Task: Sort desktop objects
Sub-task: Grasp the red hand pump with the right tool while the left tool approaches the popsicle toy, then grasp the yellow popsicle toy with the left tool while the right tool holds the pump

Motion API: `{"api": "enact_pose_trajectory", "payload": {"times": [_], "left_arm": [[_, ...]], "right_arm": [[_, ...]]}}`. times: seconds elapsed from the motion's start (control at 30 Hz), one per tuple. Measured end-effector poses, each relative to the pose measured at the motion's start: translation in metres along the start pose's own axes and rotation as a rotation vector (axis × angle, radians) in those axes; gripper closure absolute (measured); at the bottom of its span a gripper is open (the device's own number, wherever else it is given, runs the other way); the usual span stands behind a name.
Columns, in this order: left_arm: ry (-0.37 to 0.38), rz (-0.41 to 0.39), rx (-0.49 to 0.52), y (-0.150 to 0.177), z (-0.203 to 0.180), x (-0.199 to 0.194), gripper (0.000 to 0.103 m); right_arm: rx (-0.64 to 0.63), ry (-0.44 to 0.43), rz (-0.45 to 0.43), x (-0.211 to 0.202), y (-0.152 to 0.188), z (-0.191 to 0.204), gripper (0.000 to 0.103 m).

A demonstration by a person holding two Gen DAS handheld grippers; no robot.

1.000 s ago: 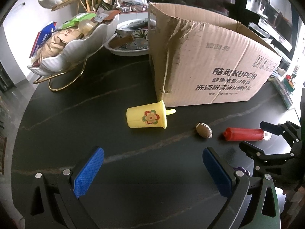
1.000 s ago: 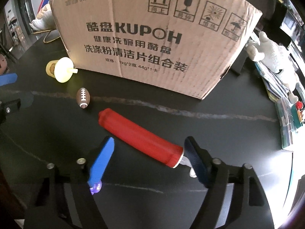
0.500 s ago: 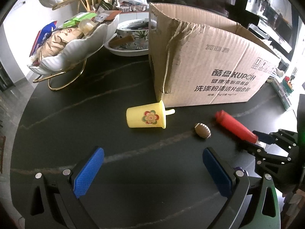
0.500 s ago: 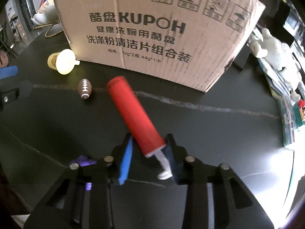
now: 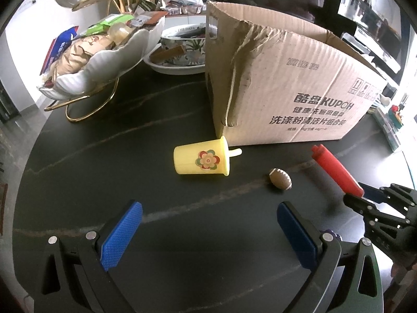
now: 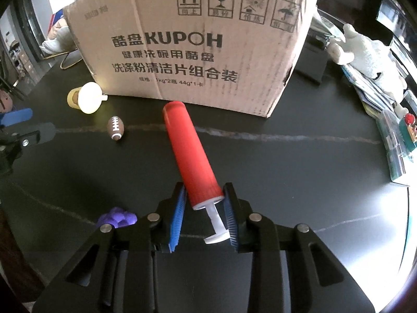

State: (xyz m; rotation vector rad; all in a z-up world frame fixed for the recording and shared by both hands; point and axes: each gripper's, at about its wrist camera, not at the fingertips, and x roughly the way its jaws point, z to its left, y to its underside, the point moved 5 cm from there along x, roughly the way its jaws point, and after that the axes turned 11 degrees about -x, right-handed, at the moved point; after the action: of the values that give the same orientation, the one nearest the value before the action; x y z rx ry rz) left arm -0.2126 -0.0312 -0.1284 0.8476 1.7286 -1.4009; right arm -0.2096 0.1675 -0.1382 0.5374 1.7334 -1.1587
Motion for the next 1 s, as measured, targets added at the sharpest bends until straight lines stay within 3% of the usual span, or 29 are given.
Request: {"api": "enact_pose_trajectory", "payload": {"times": [0.47,0.73,1.0], "left_arm": [[-0.021,-0.016,-0.037,-0.019,0.004,0.019,0.001],[-0.049,-0.023,-0.023,-0.025,0.002,0.033,0.001],[-0.062,-0.034,-0.029,-0.027,0.003,0.043,0.001]], "right_arm": [[0.005,-0.018,-0.020,-0.008,-0.007,0.009,0.076],[0.008,-0.026,-0.019,-0.005,0.010,-0.017,0.076],[0.006,-0.028,-0.024,-0.005,0.006,-0.015,0.076]]}}
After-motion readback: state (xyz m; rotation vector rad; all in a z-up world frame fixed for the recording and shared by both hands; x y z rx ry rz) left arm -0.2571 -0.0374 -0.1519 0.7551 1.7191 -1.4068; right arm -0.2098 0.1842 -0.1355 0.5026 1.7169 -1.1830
